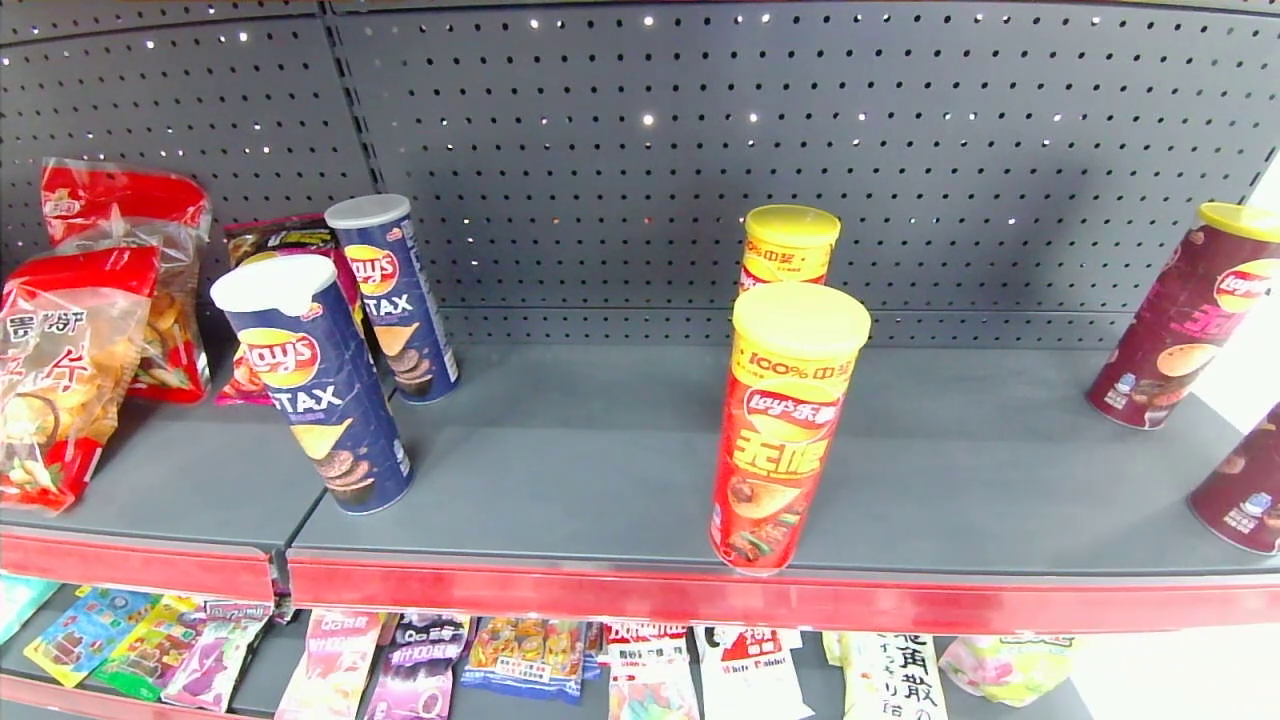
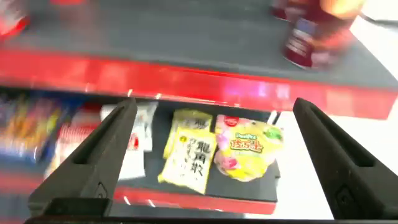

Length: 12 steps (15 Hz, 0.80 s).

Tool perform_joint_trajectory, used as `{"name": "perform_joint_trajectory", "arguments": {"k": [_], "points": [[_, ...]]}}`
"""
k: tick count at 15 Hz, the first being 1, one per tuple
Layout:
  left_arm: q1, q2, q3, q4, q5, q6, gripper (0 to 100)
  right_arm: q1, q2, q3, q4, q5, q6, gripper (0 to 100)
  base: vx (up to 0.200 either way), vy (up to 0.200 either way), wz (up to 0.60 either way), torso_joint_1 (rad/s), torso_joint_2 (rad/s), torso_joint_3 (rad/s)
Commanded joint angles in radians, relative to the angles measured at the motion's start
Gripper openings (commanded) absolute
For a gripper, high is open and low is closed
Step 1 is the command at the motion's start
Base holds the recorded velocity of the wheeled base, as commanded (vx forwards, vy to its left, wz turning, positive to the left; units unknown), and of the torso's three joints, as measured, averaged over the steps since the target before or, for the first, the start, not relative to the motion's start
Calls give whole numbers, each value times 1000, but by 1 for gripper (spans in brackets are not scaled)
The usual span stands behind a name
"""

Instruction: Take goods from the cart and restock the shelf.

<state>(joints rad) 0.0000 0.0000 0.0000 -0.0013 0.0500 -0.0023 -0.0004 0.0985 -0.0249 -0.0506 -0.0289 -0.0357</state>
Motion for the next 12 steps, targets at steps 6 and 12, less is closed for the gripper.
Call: {"name": "perform_joint_trajectory", "arguments": {"k": [6,12], "points": [[0,0,0,0,1,-1,100,0,-97,25,28,27,45,100,0,0,0,0,0,0],[0,0,0,0,-1,-1,100,0,-97,23,49,32,34,100,0,0,0,0,0,0]]}}
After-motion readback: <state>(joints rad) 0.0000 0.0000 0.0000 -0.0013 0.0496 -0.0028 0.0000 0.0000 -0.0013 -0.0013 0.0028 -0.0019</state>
